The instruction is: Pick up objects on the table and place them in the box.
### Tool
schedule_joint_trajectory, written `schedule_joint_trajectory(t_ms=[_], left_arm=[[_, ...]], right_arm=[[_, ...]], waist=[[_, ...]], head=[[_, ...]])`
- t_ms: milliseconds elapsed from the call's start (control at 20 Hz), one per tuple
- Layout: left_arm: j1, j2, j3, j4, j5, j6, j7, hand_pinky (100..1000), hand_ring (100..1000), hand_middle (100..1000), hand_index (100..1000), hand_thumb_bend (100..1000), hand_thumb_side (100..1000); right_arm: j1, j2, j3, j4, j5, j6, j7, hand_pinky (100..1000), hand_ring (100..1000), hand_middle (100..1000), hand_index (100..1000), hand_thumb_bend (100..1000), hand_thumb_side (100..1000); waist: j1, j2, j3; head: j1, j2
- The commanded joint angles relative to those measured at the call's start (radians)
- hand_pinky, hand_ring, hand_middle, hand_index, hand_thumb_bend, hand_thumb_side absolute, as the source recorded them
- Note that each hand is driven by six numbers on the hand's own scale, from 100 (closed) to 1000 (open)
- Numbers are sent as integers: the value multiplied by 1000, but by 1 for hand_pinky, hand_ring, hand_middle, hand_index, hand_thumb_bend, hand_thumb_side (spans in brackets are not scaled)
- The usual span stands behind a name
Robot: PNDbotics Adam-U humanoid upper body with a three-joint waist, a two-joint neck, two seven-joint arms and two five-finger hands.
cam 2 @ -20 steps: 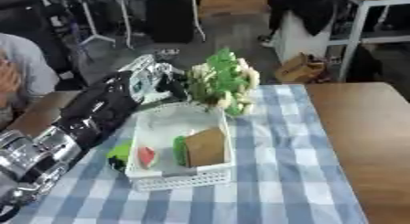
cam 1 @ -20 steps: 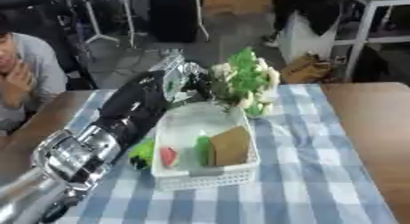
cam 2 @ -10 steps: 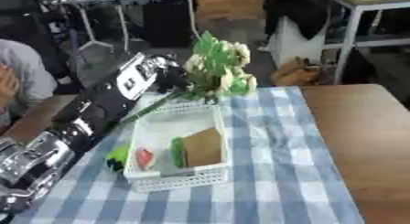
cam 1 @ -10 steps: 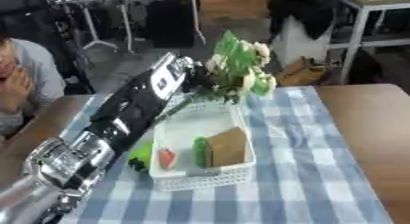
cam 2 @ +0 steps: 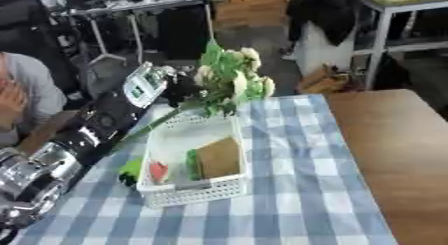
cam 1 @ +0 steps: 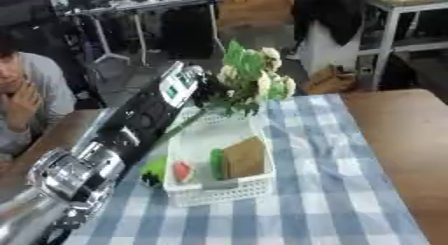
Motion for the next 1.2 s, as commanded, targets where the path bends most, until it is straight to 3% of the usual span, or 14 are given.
schedule_joint_trajectory(t_ms=[50, 700, 1200], left_arm=[[-11, 5, 27, 13, 19, 22, 35, 100, 100, 100, 338, 100, 351], [7, -35, 53, 97, 7, 25, 240, 100, 100, 102, 341, 100, 319], [29, -98, 118, 140, 97, 73, 361, 100, 100, 103, 340, 100, 347]], right_arm=[[-12, -17, -2, -15, 4, 4, -11, 528, 517, 404, 447, 100, 475], [-14, -16, -2, -15, 1, 10, -14, 528, 517, 403, 446, 100, 471], [-3, -27, -6, -15, 7, 17, -23, 529, 518, 403, 446, 100, 468]], waist=[[11, -21, 0], [11, -21, -2], [20, -38, 7]], head=[[0, 7], [-10, 7], [-16, 7]])
